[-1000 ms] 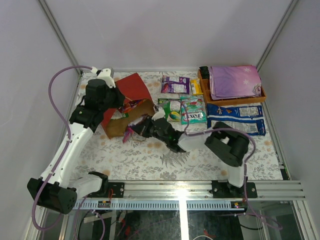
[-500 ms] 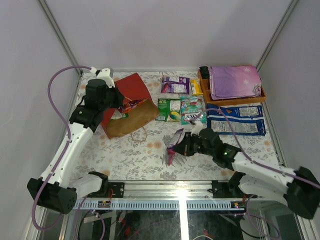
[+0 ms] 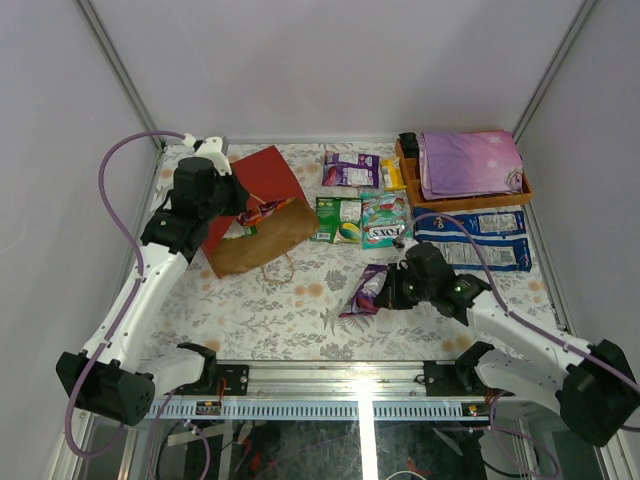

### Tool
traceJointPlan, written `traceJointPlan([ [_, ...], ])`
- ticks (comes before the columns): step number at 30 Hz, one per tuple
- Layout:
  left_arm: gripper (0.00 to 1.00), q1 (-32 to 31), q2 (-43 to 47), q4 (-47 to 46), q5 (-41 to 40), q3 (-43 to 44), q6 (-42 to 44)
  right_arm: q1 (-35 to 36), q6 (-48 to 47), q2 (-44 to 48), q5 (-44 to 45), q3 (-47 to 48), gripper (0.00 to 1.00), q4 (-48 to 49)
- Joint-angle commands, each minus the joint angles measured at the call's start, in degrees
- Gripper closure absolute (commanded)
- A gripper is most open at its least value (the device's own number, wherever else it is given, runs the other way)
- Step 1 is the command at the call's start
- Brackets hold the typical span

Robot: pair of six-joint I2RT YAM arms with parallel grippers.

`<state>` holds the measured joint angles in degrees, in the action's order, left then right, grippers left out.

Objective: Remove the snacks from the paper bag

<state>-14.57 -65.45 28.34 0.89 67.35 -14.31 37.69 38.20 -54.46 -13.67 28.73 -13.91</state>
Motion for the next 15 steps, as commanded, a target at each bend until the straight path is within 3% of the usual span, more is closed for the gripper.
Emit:
traceJointPlan([
  [1, 1.0, 0.33, -0.3, -0.85, -0.46, 1.48, 0.98, -0.25, -7.22, -7.61, -4.77, 11.28, 1.0, -4.2],
  [4, 1.0, 0.33, -0.21, -0.74, -0.78, 1.34, 1.19, -0.29, -10.15, -11.16, -1.71, 14.75, 1.0, -7.65],
  [9, 1.0, 0.31, -0.59, -0.67, -0.72, 1.44, 1.24, -3.35, -12.03, -10.08, 0.53, 12.51, 1.0, -11.83],
  [10, 1.0, 0.33, -0.7, -0.59, -0.54, 1.54, 1.25, -4.3, -11.94, -9.16, 1.64, 11.86, 0.92, -12.94],
  [12, 1.0, 0.37, -1.03, -0.43, -0.29, 1.72, 1.21, -5.41, -12.34, -7.46, 5.54, 11.81, 0.51, -15.7],
  [13, 1.0, 0.36, -1.15, -0.39, -0.14, 1.8, 1.21, -5.51, -12.61, -6.76, 7.6, 12.27, 0.35, -16.92],
  [15, 1.0, 0.33, -1.42, -0.22, -0.05, 1.97, 1.21, -5.52, -13.19, -6.04, 12.36, 14.79, 0.18, -19.71],
])
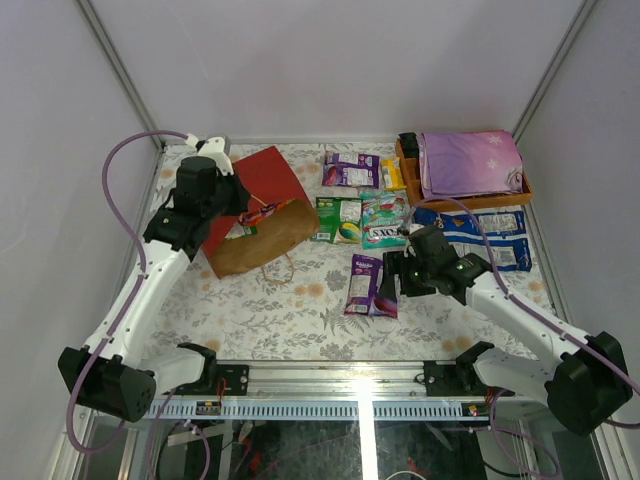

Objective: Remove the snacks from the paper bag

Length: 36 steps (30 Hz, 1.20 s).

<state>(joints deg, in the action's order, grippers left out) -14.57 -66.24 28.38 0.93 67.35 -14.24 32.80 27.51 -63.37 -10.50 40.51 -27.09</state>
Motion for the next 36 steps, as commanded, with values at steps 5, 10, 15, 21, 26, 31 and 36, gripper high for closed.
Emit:
traceJointPlan([
  [5, 1.0, 0.34, -0.9, -0.08, -0.05, 2.24, 1.14, -0.63, -3.02, 2.63, 18.15, 12.7, 0.27, -10.61],
  [10, 1.0, 0.29, -0.92, -0.08, 0.15, 2.18, 1.31, 1.28, -0.41, -1.18, 8.84, 10.41, 1.0, 2.0],
  [15, 1.0, 0.33, -1.09, -0.08, -0.23, 2.04, 1.47, 4.29, 5.49, -6.46, -0.75, 0.55, 1.0, 20.76],
  [21, 1.0, 0.33, -1.09, -0.08, 0.11, 1.92, 1.66, 4.21, 9.59, -12.29, -2.81, -9.46, 1.0, 33.49],
  [26, 1.0, 0.37, -0.9, -0.08, 0.68, 2.02, 1.58, 4.28, 6.94, -9.8, 3.57, -7.41, 1.0, 27.11],
  [31, 1.0, 0.37, -0.43, -0.23, 1.37, 1.96, 1.33, 10.35, 3.43, -5.81, 9.86, 2.8, 0.86, 30.89],
  [36, 1.0, 0.44, -0.25, -0.49, 1.63, 1.77, 1.13, 17.22, 15.33, -19.01, 8.64, 4.11, 0.43, 65.27],
])
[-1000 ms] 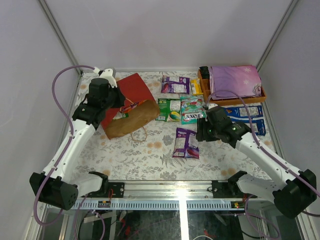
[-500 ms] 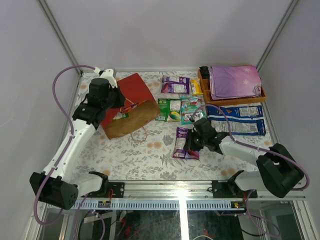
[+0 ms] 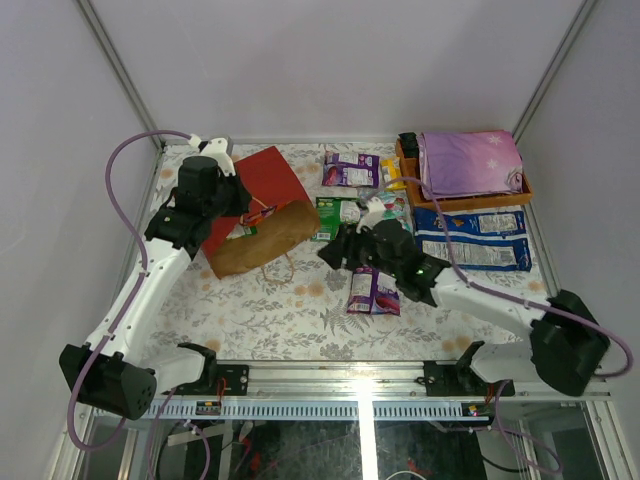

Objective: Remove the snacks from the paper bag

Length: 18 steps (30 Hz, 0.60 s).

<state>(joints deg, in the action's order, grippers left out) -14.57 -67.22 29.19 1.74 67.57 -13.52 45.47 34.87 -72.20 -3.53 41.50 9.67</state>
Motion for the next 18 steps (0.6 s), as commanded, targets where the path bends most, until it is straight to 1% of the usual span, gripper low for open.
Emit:
traceJointPlan([
  [1, 1.0, 0.42, 0.84, -1.47, 1.05, 1.39, 0.28, 5.48, 9.57, -14.59, 1.12, 5.86, 0.41, 32.01],
  [3, 1.0, 0.42, 1.11, -1.82, 2.13, 1.32, 0.03, 7.57, 12.22, -24.13, 2.24, 12.13, 0.4, 36.23],
  [4, 1.0, 0.41, 1.27, -1.97, 2.45, 1.36, -0.01, 8.55, 14.29, -29.18, 2.96, 14.6, 0.39, 40.02],
  [8, 1.0, 0.45, 2.2, -2.27, 3.29, 1.22, 0.03, 10.58, 27.55, -47.03, 5.71, 24.27, 0.33, 54.8],
  [10, 1.0, 0.41, 2.45, -2.27, 4.22, 1.15, 0.09, 10.91, 33.32, -54.01, 8.23, 28.06, 0.31, 59.22],
  [12, 1.0, 0.42, 2.6, -2.3, 5.5, 1.29, -0.09, 11.04, 37.39, -58.75, 10.7, 31.55, 0.3, 59.88],
  [15, 1.0, 0.53, 2.49, -2.3, 6.77, 1.38, -0.34, 11.36, 43.08, -63.39, 13.17, 36.59, 0.3, 56.11],
  [16, 1.0, 0.51, 2.53, -2.25, 7.1, 1.41, -0.43, 11.51, 45.15, -64.23, 14.22, 38.03, 0.31, 53.63],
  [18, 1.0, 0.46, 2.57, -2.38, 7.43, 1.36, -0.62, 12.09, 49.82, -65.15, 16.45, 40.81, 0.32, 45.67],
])
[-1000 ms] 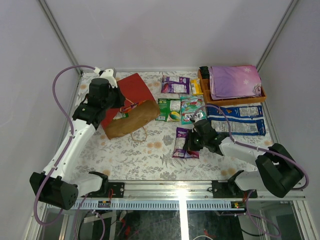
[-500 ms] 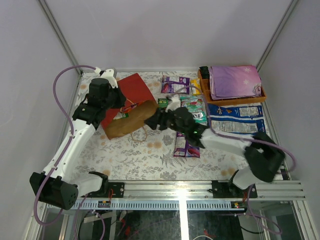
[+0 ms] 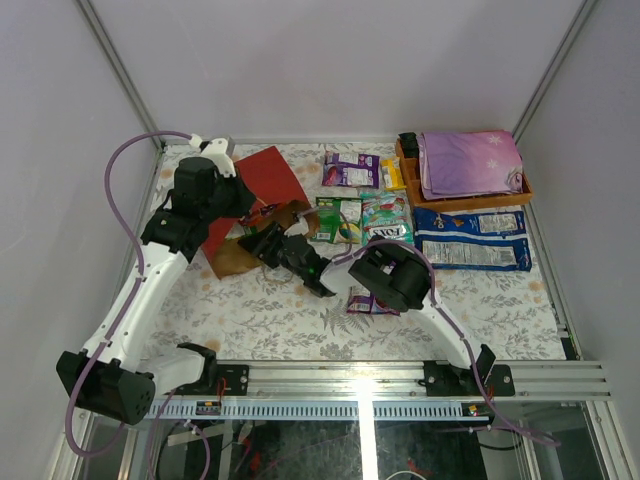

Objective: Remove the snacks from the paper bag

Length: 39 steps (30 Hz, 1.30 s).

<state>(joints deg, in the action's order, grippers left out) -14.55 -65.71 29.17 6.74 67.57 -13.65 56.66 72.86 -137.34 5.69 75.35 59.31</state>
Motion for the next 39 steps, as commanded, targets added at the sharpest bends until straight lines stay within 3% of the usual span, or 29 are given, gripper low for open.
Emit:
traceJointPlan([
  [1, 1.0, 0.48, 1.16, -2.43, 2.6, 1.4, -0.58, 1.38, 14.03, -0.23, 8.5, 8.75, 0.33, -9.06],
  [12, 1.0, 0.53, 1.38, -2.98, 3.95, 1.17, -1.38, 3.55, 30.77, -3.99, 13.53, 25.64, 0.4, -51.23],
  [19, 1.0, 0.55, 1.2, -2.96, 3.95, 1.28, -1.31, 3.86, 32.63, -6.42, 16.44, 30.0, 0.48, -55.59],
  [23, 1.0, 0.9, 1.26, -2.97, 4.63, 1.2, -1.54, 3.59, 31.21, -11.31, 21.15, 39.06, 0.49, -61.77],
  [26, 1.0, 1.1, 1.1, -2.98, 4.91, 1.28, -1.64, 2.97, 30.27, -14.87, 25.04, 43.87, 0.51, -62.88],
  [27, 1.0, 1.1, 1.0, -3.05, 4.97, 1.18, -1.64, 2.81, 29.42, -15.49, 25.73, 44.29, 0.57, -61.54],
  [30, 1.0, 1.14, 0.9, -2.98, 4.95, 1.3, -1.64, 2.11, 26.92, -14.91, 25.97, 42.47, 0.96, -56.73],
  [31, 1.0, 1.22, 0.9, -3.02, 4.78, 1.27, -1.57, 2.05, 25.34, -13.56, 25.72, 40.21, 1.0, -54.19],
  [36, 1.0, 1.77, 1.1, -3.04, 4.55, 1.3, -1.6, 2.93, 6.65, 0.64, 20.38, 23.3, 1.0, -35.2],
  [39, 1.0, 2.22, 1.13, -3.0, 4.85, 1.36, -1.81, 3.86, -3.11, 11.92, 15.85, 11.54, 1.0, -33.53],
])
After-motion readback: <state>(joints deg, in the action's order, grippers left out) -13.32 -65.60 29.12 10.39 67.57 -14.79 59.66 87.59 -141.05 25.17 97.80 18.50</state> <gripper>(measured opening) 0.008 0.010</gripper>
